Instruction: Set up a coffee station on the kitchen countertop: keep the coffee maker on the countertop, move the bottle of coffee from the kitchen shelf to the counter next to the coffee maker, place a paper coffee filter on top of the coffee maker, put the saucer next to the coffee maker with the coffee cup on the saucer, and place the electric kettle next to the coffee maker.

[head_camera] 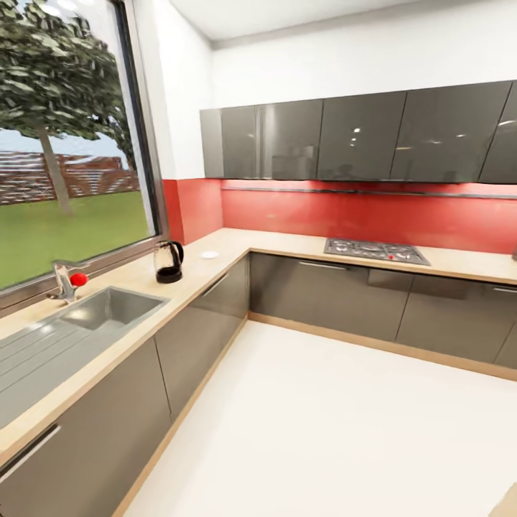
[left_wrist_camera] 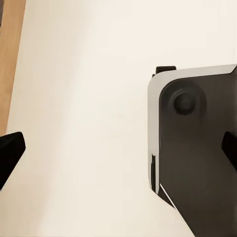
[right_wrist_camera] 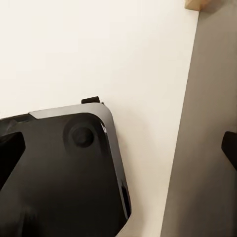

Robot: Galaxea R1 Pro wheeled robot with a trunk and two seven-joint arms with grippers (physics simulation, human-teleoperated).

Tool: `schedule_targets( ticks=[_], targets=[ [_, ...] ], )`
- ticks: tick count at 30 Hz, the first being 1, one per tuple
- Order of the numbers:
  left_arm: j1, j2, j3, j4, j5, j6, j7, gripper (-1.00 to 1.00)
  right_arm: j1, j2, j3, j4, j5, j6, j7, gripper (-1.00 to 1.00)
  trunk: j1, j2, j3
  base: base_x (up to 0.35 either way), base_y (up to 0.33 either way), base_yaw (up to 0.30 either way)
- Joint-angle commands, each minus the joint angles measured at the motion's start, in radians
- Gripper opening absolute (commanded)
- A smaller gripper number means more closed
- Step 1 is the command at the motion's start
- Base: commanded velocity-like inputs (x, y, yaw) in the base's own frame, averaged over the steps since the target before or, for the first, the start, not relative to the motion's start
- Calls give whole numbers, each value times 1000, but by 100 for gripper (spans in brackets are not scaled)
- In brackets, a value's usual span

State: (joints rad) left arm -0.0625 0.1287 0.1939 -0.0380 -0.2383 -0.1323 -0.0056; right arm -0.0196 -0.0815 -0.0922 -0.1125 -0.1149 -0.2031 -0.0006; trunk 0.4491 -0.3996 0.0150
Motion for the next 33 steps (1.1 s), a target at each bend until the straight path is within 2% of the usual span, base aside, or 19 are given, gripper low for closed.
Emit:
schedule_targets(
  ticks=[1, 33],
  targets=[
    [0, 0, 8, 1, -10, -4, -1, 100, 0, 0, -3, 1, -7, -4, 2, 100, 1, 0, 0, 332, -6, -2],
    [0, 0, 16, -1, -5, -13, -1, 100, 0, -1, -12, 0, -11, -5, -2, 100, 1, 0, 0, 334, -19, 0]
  ],
)
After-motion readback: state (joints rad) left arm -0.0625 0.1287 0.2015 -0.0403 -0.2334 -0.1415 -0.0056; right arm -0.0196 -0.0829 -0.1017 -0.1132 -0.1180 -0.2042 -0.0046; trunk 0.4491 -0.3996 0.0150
